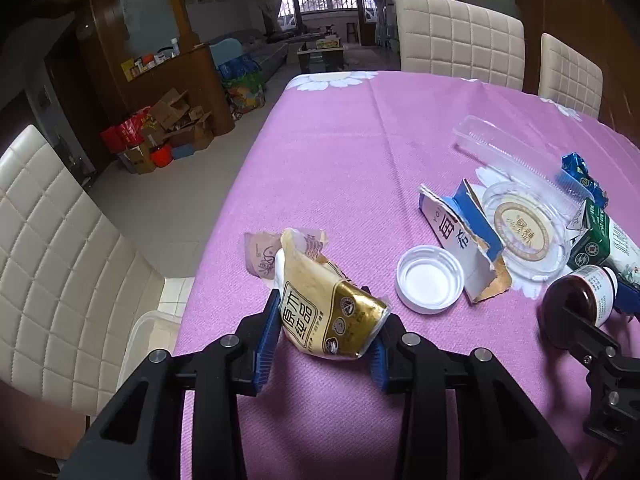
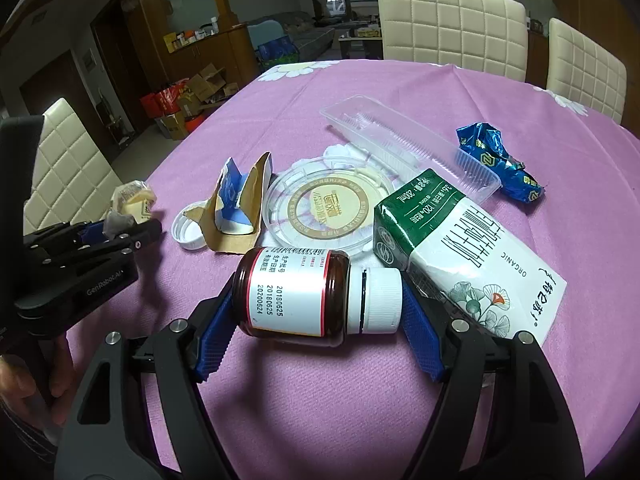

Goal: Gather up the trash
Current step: 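Grasp the brown medicine bottle with the right tool while the left tool grasps the gold bread bag, then carry the bread bag and medicine bottle over the clear bin and release both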

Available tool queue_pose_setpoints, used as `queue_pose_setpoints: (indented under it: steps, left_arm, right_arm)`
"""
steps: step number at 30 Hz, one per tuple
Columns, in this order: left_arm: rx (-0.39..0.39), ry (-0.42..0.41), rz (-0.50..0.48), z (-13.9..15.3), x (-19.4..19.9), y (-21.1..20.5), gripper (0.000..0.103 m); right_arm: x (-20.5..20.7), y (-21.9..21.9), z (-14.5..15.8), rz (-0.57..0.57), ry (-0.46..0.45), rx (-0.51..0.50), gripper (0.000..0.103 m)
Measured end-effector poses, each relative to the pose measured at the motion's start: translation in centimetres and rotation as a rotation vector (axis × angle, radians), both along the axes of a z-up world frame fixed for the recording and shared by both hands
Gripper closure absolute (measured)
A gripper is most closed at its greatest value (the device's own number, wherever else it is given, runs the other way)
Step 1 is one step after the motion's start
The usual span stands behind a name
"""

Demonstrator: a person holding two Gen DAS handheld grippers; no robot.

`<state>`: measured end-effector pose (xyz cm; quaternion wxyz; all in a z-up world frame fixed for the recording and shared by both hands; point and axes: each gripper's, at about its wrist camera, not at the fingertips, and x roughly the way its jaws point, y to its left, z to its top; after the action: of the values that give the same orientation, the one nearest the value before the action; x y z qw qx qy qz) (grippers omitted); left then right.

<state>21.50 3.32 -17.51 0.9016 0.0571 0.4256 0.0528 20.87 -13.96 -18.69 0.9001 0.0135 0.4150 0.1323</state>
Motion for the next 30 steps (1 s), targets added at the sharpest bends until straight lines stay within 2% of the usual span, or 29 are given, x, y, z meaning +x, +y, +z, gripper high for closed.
queue_pose_setpoints:
  steps: [12,30]
  left_arm:
    - [0.029,-0.064,-0.028,1.9,-1.9,-0.8,0.069]
    - [0.015,-0.141,0.021,4.7,-7.9,1.8,0.069]
  right_arm:
    - [-1.1,0.6,0.4,0.008,-0.024,-0.028,0.029]
    - [-5.3,3.6,4.1,0.062,-0.118,-0.042,0.029]
